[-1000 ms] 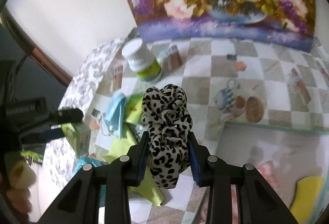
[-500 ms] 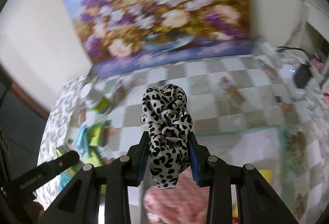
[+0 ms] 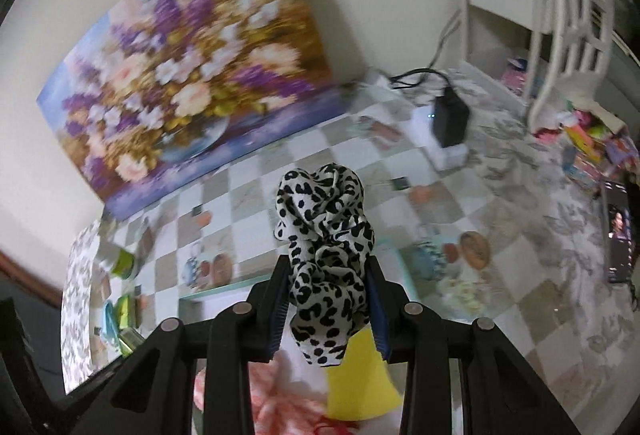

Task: Organize soft objects
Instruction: 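Carry the scrunchie and tissue pack over the white tray with both grippers, then release the tissue pack with the left gripper while the right gripper drops the scrunchie in the tray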

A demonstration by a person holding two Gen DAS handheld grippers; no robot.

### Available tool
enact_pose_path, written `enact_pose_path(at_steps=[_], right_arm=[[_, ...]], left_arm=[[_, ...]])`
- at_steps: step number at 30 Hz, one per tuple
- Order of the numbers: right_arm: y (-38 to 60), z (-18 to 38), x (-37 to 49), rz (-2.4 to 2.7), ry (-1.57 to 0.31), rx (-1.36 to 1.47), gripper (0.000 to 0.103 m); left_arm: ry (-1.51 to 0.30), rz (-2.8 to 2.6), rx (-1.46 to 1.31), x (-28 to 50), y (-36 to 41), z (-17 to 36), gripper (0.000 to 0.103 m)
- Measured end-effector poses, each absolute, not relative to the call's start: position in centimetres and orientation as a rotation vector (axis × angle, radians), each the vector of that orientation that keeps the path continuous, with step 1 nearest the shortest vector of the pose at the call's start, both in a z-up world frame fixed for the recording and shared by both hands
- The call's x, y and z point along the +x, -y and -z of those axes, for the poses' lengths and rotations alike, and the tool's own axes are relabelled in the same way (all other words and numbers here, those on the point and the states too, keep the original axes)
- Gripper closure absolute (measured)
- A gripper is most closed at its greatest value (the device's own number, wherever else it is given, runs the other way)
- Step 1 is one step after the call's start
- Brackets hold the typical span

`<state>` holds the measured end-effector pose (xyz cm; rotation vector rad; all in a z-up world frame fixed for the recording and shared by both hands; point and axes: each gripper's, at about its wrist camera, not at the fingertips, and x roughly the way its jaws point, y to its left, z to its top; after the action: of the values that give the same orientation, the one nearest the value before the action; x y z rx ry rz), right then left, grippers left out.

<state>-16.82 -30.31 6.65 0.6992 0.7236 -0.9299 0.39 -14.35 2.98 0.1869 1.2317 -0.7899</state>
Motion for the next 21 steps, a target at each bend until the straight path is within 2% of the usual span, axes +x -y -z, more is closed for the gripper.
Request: enact_pose_path(at_steps=[10, 21], right_arm=[[31.8, -4.0, -17.0, 0.92, -0.777, 0.737, 0.066], [33.0, 3.1, -13.6, 0.846, -0.925, 0.799, 0.066]], left_arm=[[-1.243, 0.809, 0.272, -1.0, 17.6, 0.1, 0.04], [-1.275, 0.783, 0.299, 0.4, 19.2, 3.8, 0.04]])
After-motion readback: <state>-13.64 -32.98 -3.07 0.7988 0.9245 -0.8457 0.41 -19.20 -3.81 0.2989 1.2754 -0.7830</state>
